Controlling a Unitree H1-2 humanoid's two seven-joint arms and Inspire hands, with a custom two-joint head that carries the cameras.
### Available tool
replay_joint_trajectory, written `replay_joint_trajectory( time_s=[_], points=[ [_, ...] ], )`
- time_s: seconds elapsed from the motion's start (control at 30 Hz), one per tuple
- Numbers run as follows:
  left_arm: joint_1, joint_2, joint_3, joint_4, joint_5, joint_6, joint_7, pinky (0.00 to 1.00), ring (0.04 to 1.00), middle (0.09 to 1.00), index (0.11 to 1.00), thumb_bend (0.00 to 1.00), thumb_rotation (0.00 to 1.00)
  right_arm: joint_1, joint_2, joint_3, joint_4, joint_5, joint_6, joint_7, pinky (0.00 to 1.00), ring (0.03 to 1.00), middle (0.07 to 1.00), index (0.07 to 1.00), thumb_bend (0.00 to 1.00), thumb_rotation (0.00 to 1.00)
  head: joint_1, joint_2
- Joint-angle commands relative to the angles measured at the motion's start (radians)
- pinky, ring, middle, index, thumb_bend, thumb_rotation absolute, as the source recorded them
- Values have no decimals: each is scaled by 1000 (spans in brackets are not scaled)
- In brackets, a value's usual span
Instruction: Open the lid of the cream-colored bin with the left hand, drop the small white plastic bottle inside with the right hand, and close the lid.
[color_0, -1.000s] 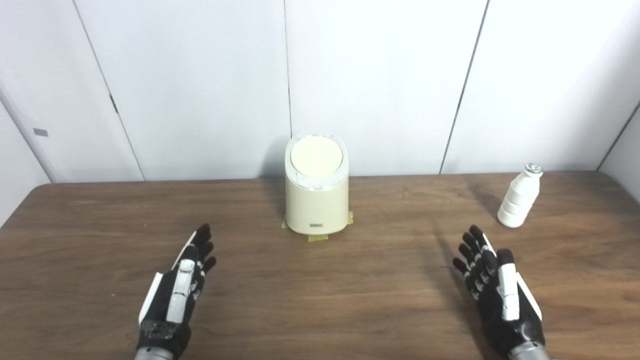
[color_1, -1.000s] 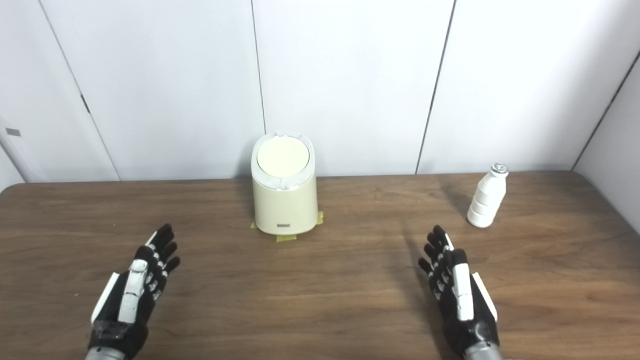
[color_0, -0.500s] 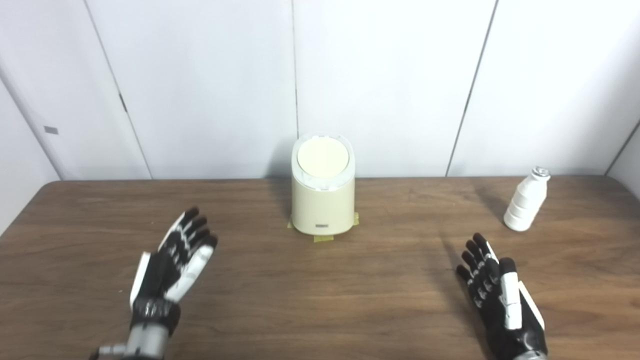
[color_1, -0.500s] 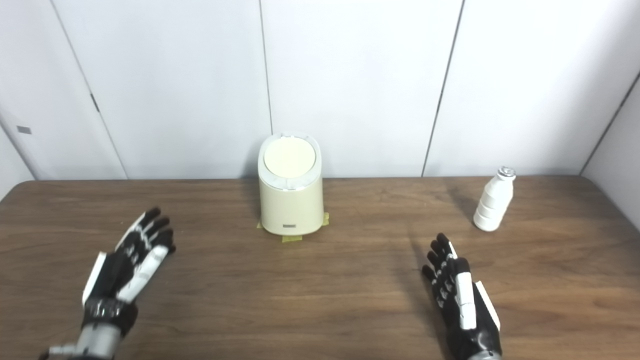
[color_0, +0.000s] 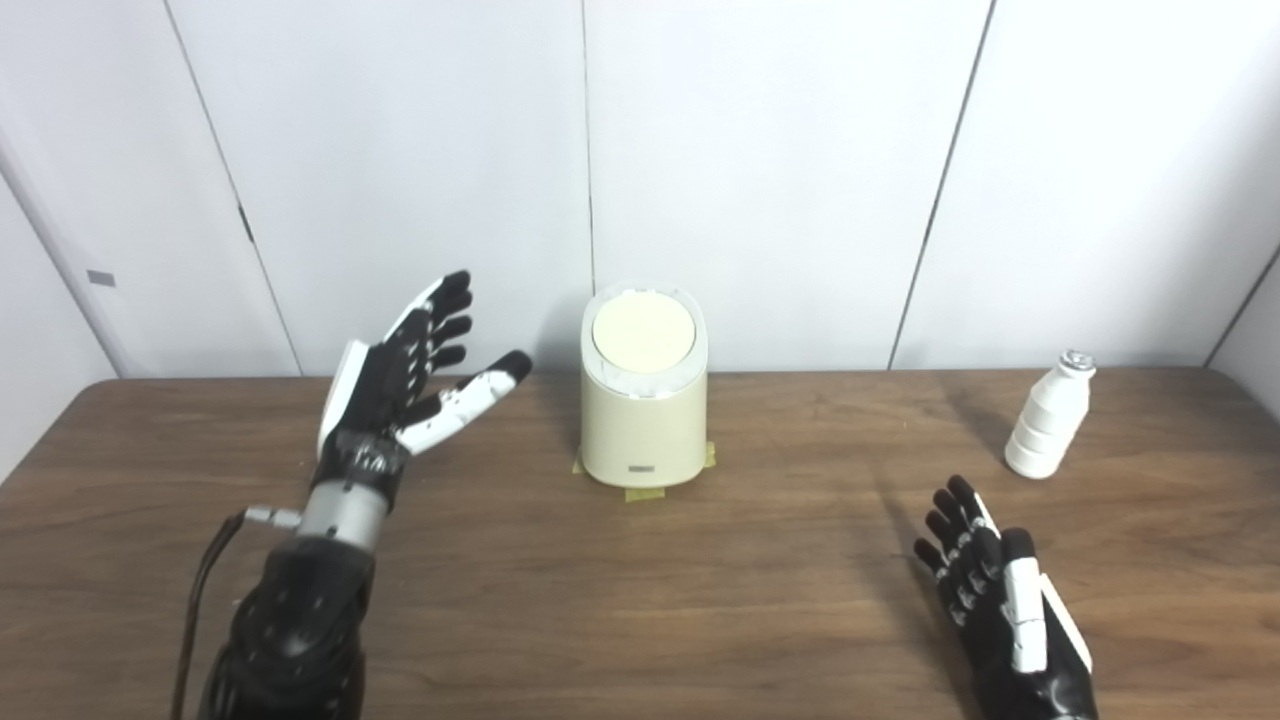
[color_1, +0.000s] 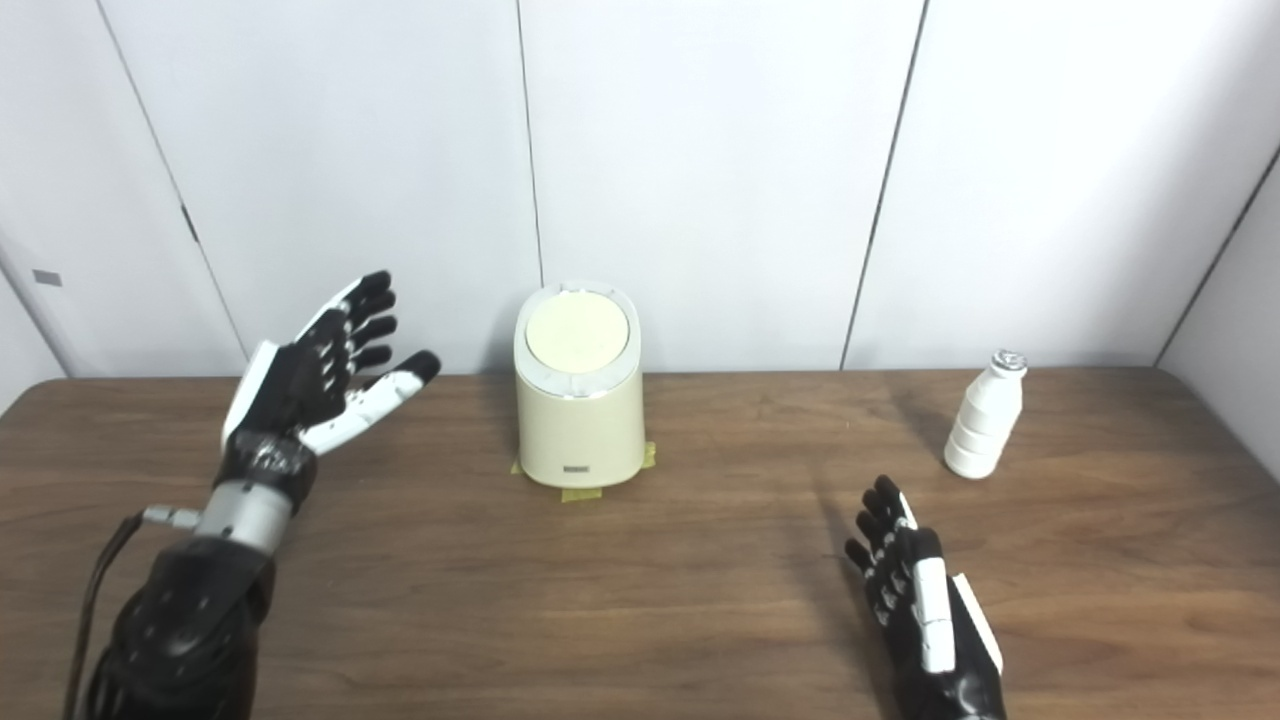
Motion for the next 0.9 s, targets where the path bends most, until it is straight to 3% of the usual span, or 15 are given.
replay_joint_trajectory(
  time_s=[0.0, 0.33, 0.63, 0.87],
  points=[
    [-97, 14, -16, 15, 32, -1, -7, 815, 885, 915, 929, 841, 335, -11, -7, 0, -3, 10, -35, 19, 964, 1000, 1000, 1000, 633, 1000, -1, 1],
    [-269, 37, -79, 210, 139, -23, 1, 754, 863, 905, 910, 858, 235, -15, -1, -1, -7, 6, -31, 12, 961, 1000, 1000, 1000, 620, 1000, 1, 3],
    [-394, 45, -119, 414, 176, -37, -22, 800, 935, 988, 943, 875, 266, -15, 0, -3, -10, 2, -32, 10, 961, 998, 1000, 1000, 620, 1000, -1, 11],
    [-458, 56, -170, 547, 239, -81, -9, 818, 957, 996, 934, 889, 254, -17, 3, -2, -11, 1, -30, 9, 967, 1000, 1000, 1000, 616, 1000, -4, 16]
  ],
)
